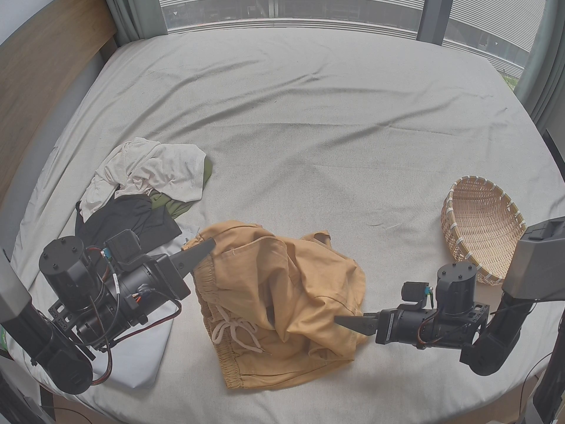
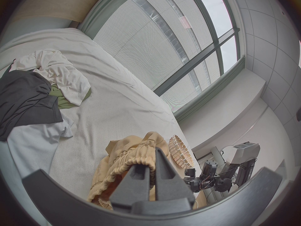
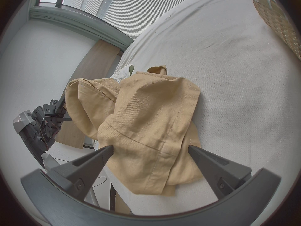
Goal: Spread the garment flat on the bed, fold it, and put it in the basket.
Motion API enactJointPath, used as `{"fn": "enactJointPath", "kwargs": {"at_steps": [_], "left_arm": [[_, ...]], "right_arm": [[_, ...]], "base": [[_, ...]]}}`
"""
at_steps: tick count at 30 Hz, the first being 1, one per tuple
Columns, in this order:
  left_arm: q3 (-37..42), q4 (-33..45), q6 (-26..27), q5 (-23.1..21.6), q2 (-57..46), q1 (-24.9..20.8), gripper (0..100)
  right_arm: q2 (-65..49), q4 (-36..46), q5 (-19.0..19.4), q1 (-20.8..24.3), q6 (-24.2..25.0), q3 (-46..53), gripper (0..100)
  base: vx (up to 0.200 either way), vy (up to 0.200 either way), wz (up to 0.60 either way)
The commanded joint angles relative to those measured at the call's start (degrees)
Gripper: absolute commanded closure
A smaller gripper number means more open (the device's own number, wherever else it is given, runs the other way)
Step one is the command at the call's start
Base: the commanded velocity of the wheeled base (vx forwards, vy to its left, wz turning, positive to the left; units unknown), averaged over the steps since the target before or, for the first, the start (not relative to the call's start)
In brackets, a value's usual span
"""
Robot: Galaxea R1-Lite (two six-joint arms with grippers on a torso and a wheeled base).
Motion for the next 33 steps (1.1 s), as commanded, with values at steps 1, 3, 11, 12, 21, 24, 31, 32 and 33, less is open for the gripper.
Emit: {"fn": "enactJointPath", "kwargs": {"at_steps": [1,3,11,12,21,24,31,32,33], "left_arm": [[0.10,-0.01,-0.02,0.03,-0.01,0.01,100],[0.10,-0.01,-0.02,0.03,-0.01,0.01,100],[0.01,-0.01,-0.02,0.03,0.26,0.10,100],[0.01,-0.01,-0.02,0.03,0.26,0.10,100],[-0.34,-0.01,-0.11,-0.06,1.05,1.77,100],[-0.43,-0.10,-0.11,-0.06,1.05,1.85,100],[-0.25,-0.10,-0.11,-0.06,1.14,1.85,100],[-0.16,-0.10,-0.11,-0.06,1.14,1.77,100],[-0.08,-0.10,-0.11,-0.06,1.14,1.59,100]], "right_arm": [[2.99,-0.89,-0.01,0.21,0.03,-1.42,0],[2.99,-1.69,0.08,0.74,0.47,-1.51,0],[2.90,-10.74,0.08,3.20,3.28,-0.81,0],[2.90,-10.74,0.08,3.20,3.28,-0.81,0],[-1.14,-13.02,0.08,3.55,4.34,3.85,0],[-3.17,-13.02,0.16,3.55,4.43,5.96,0],[-5.45,-13.02,0.08,3.20,4.78,6.93,0],[-6.07,-13.02,0.08,3.03,4.95,6.57,0],[-6.33,-13.11,0.16,2.94,5.30,6.40,0]], "base": [[0.000,0.000,0.00],[0.000,0.000,0.00],[0.000,0.000,0.00],[0.000,0.000,0.00],[0.000,0.000,0.00],[0.000,0.000,0.00],[0.000,0.000,0.00],[0.000,0.000,0.00],[0.000,0.000,0.00]]}}
